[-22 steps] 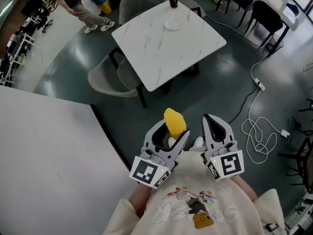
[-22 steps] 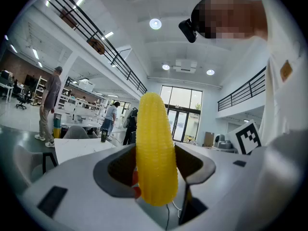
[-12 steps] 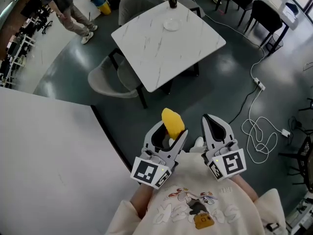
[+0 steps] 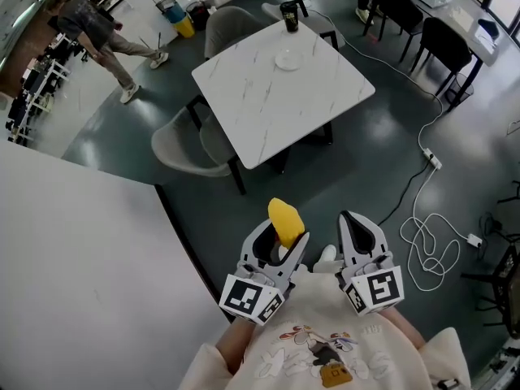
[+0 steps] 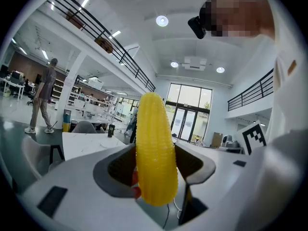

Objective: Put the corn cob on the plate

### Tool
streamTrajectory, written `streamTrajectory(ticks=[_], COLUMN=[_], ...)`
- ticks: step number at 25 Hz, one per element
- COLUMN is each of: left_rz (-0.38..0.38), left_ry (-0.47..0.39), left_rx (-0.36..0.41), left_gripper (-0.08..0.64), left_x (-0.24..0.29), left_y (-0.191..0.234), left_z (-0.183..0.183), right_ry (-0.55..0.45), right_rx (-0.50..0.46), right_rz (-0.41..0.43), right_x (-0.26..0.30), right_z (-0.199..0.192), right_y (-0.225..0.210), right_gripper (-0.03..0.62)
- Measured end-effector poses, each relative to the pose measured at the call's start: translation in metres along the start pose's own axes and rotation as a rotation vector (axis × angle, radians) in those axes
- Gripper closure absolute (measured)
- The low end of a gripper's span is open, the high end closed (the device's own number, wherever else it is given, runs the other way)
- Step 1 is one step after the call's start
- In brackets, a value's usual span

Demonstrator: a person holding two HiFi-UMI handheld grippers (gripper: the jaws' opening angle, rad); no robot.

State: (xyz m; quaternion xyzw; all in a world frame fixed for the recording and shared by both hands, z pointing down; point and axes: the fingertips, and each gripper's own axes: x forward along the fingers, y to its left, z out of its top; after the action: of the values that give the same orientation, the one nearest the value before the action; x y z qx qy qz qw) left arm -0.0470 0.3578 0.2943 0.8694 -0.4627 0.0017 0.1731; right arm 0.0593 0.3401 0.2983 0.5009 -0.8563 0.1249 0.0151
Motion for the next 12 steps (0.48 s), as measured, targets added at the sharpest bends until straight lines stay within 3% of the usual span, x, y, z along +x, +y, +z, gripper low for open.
streamTrajectory(ticks=[6,12], left_rz=[0.038,0.067], left_ry=[-0.018,-0.014], left_rx=[0.007,0.004], left_gripper=[0.301,0.301], left_x=[-0.001,0.008], left_y=[-0.021,-0.031], left_z=[-0.008,-0.016], right_ry=[0.002,-0.007], right_rx=[-0.040,-0.160], right_rz=[0.022,0.066], right_x=[-0.014,-0.020], right_z=[-0.006,-0.008], right_y=[-0.016,-0.023], right_gripper=[0.588,0.588])
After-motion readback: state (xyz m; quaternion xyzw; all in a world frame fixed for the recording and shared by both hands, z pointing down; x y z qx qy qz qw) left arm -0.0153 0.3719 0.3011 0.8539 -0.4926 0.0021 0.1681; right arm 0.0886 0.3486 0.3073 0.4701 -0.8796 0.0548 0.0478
